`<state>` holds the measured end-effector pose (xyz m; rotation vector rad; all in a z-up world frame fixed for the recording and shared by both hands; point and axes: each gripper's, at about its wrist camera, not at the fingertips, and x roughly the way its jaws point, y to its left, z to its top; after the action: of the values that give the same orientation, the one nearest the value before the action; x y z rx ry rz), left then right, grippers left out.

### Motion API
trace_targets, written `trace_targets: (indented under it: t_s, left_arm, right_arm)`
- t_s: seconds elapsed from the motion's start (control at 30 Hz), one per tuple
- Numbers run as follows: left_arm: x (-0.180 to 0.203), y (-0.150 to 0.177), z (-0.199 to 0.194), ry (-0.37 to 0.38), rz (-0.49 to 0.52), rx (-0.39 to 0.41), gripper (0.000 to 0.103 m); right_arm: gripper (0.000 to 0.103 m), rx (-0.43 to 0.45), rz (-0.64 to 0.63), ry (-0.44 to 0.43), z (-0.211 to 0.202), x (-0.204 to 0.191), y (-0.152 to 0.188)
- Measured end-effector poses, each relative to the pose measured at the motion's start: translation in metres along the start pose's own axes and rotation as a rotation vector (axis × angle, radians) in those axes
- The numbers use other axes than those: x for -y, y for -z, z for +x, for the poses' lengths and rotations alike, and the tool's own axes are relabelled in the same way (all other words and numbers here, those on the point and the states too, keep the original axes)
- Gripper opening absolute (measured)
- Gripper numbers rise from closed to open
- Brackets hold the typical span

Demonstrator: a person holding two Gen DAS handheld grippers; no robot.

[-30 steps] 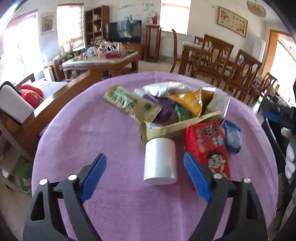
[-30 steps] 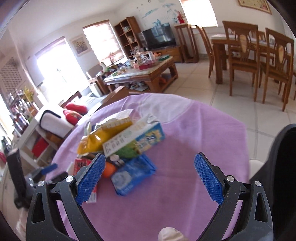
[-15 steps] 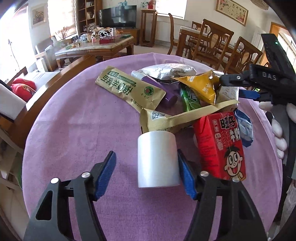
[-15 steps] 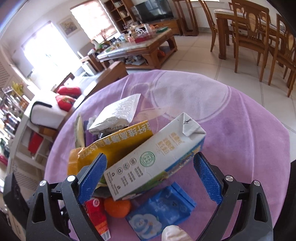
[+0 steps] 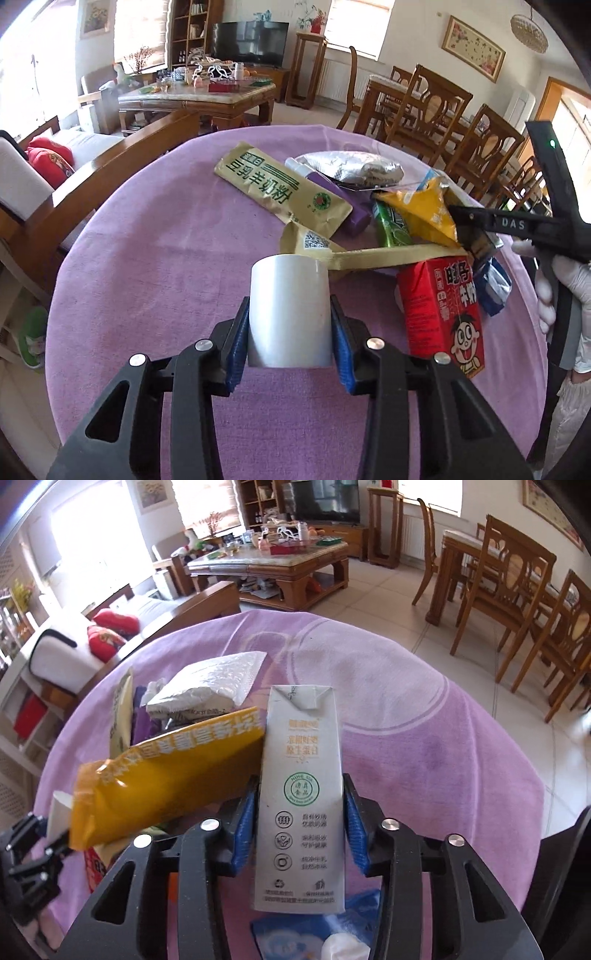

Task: Collect trash
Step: 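Grasp the white paper cup with the left tool while the right tool grasps the white milk carton, then carry the paper cup and white carton over the black bin with both tools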

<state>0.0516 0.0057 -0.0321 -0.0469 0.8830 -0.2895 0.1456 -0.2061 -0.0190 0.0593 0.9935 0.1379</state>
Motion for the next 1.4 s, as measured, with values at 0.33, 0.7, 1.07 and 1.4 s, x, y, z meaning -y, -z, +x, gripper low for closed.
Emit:
trace_targets:
  t_s: [0.33,0.7,1.07,1.4]
  left_arm:
    - [0.011,-0.005,-0.023,0.043,-0.010,0.088,0.039]
    - [0.086,-0.024,-0.054,0.158,0.063,0.230,0.039]
    - [0.212,-0.032,-0.039,0.272,0.245,0.214,0.039]
    - [0.330,-0.018,-0.012,0.414,0.406,0.169,0.039]
  right_arm:
    - [0.042,0.197,0.092,-0.178,-0.060,0.023,0.022]
    - [0.042,0.394,0.052,-0.257,-0.142,0.036,0.063]
    - [0.042,0.508,0.142,-0.120,-0.201,0.132,0.118]
    - [0.042,0.555,0.310,0.029,-0.241,0.254,0.187]
